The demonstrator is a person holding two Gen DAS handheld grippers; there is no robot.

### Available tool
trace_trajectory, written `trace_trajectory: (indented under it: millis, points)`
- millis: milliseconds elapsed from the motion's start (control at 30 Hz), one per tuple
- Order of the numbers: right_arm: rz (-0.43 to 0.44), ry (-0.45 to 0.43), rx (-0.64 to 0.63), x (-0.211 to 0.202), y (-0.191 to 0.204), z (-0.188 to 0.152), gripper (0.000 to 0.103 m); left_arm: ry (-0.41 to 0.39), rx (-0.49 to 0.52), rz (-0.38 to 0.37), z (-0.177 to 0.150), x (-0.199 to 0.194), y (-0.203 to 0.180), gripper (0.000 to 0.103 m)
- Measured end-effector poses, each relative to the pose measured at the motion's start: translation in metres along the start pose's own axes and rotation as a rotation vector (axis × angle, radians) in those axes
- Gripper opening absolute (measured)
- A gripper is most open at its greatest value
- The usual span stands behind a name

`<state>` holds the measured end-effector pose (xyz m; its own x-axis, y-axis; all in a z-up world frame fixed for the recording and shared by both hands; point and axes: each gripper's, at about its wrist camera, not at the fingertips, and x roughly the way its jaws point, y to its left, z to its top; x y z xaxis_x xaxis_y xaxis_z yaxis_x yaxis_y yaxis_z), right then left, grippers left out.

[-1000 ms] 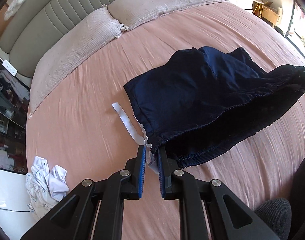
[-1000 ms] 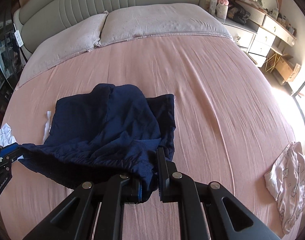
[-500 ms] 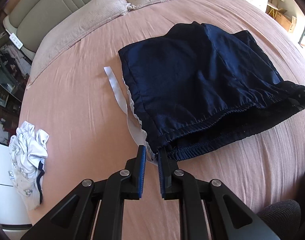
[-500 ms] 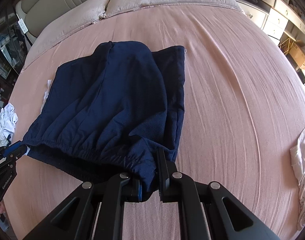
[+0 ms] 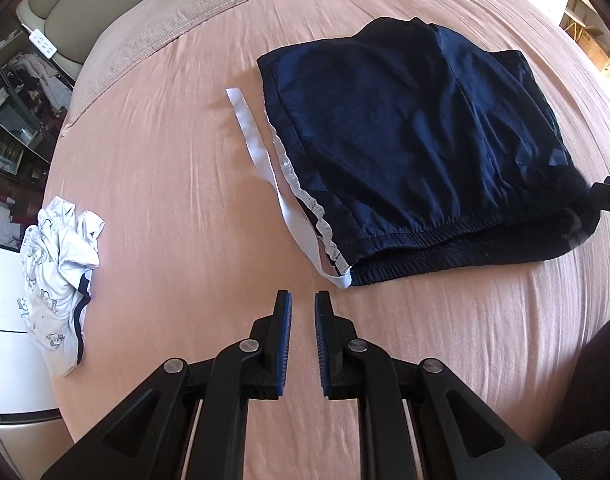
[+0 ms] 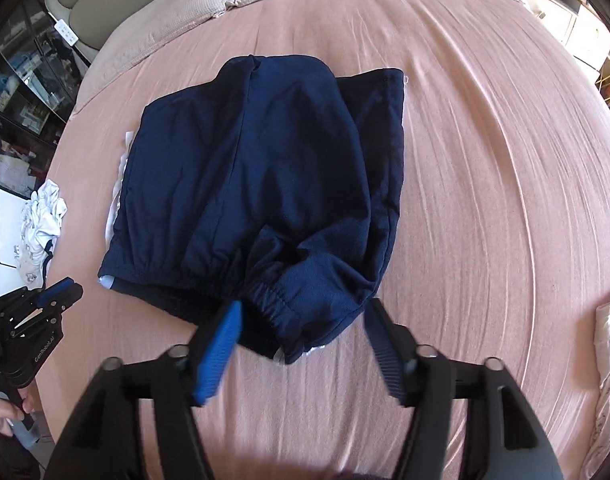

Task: Fold clothes
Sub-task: 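Open both grippers and release the folded shorts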

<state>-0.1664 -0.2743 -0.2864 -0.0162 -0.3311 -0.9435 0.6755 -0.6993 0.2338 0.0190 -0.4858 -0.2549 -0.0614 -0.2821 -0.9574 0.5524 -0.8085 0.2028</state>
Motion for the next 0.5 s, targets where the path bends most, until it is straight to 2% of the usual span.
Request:
trace_trajectory:
  millis: [100,267,500]
  points:
    - [-0.035,-0.013,-0.011,-0.013,0.007,0.0,0.078,-0.016,-0.021,-0.014,0.0,-0.017,0.008,0.01]
    - [-0.04,-0.076,0.001,-0.036,0.009,0.013,0.078,-0.078,-0.025,-0.031,0.004,-0.05,0.012,0.011]
    - [-0.024,-0.144,0.084,-0.056,-0.01,0.025,0.078,-0.117,0.056,0.079,0.017,-0.066,0.004,0.011]
